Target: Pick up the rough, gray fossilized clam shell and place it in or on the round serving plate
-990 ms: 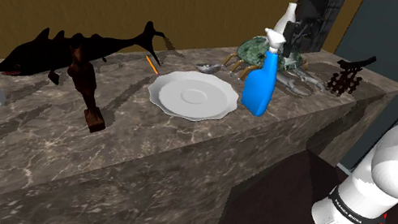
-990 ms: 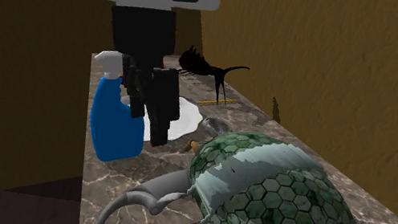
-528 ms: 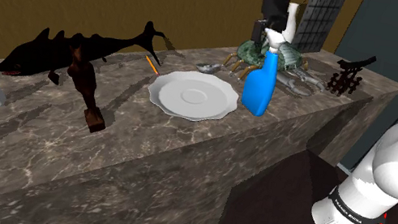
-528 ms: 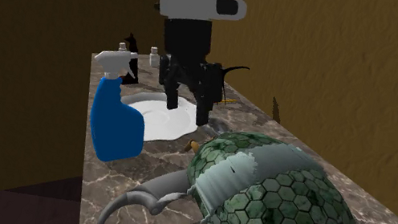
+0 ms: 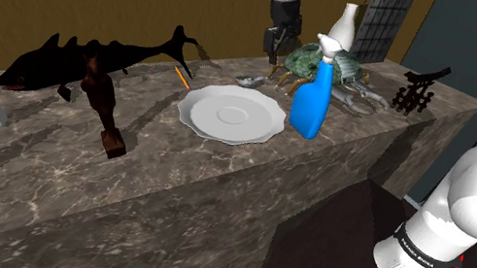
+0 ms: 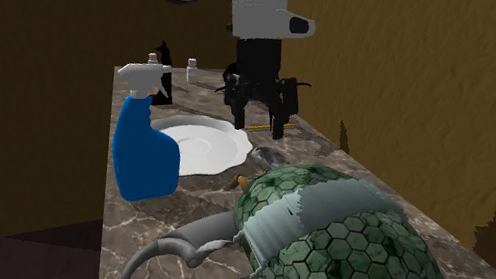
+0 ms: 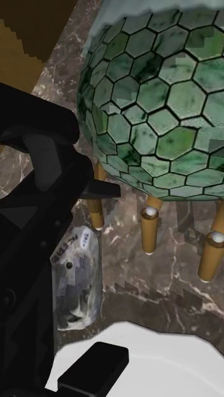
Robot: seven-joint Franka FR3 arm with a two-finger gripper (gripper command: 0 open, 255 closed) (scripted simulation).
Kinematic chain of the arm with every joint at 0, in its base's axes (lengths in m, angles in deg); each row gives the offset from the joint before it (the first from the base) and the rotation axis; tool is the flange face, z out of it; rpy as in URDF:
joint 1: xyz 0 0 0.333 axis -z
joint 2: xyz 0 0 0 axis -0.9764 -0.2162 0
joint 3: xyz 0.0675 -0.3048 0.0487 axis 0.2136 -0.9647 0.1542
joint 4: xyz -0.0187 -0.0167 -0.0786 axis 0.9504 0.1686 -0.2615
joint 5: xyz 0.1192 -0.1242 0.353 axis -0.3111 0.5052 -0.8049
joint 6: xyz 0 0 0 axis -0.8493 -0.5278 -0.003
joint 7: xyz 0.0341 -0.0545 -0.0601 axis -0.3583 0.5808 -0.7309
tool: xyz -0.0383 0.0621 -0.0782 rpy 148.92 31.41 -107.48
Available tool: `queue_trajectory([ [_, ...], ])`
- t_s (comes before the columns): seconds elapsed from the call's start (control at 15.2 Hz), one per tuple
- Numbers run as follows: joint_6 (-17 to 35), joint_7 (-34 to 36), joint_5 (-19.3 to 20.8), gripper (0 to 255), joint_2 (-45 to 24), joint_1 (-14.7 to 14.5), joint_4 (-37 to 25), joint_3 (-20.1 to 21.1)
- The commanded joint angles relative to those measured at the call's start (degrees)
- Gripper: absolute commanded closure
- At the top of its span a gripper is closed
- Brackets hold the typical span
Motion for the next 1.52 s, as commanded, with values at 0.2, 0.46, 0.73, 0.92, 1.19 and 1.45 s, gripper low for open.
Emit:
queue_trajectory([
  [0.2,-1.8,-1.9,3.0,0,-12.0,-1.8,-12.9,1.4],
  [0.46,-4.7,-3.6,5.6,0,-22.1,-4.0,-25.0,2.3],
  [0.73,-2.7,-3.7,6.0,0,-23.1,-3.9,-23.9,2.2],
  [0.92,-0.2,-3.4,6.0,0,-22.6,-3.5,-21.0,2.1],
  [1.19,1.1,-3.3,6.0,0,-22.4,-3.2,-19.6,2.0],
  [1.45,1.1,-3.3,6.0,0,-22.4,-3.2,-19.6,2.0],
])
